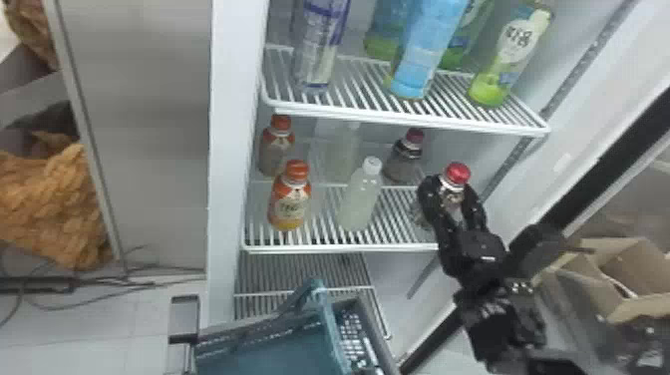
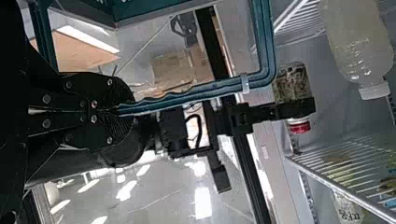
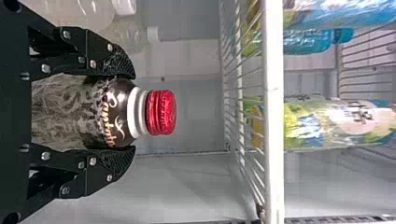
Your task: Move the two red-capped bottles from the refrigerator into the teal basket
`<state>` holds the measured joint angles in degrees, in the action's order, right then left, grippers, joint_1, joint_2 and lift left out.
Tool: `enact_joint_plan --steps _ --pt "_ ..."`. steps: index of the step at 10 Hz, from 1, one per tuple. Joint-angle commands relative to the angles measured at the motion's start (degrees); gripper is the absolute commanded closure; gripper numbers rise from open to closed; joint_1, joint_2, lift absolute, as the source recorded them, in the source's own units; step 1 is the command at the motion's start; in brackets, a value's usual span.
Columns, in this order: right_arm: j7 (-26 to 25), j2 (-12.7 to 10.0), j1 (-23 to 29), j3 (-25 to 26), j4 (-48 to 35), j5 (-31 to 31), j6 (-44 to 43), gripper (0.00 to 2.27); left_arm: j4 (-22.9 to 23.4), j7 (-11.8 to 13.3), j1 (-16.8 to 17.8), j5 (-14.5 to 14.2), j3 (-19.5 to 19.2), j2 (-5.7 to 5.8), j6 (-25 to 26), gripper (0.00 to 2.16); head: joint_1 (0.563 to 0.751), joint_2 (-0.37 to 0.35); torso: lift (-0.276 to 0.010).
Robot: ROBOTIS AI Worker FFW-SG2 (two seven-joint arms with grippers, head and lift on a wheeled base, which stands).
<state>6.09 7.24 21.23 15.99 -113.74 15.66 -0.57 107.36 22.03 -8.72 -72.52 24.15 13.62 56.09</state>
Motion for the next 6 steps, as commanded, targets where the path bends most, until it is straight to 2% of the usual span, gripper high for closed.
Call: enact_joint_plan --steps 1,3,6 --pt "0.2 -0.3 4.5 0.0 -4.9 1.6 2.1 0.67 0.0 0.0 -0.1 0.0 0.0 0.00 0.0 1.13 0.695 -0.350 -0.228" --pt "1.1 -1.0 9.8 0.0 -10.1 4.3 5.5 0.67 0.0 0.0 -0.1 0.1 0.0 0.00 -0.1 1.13 0.695 -0.350 -0.228" --pt "3.1 -1.2 17.6 0.0 -20.2 5.3 14.1 0.67 0.0 0.0 -0.3 0.1 -0.2 0.00 -0.3 1.13 0.695 -0.350 -0.228"
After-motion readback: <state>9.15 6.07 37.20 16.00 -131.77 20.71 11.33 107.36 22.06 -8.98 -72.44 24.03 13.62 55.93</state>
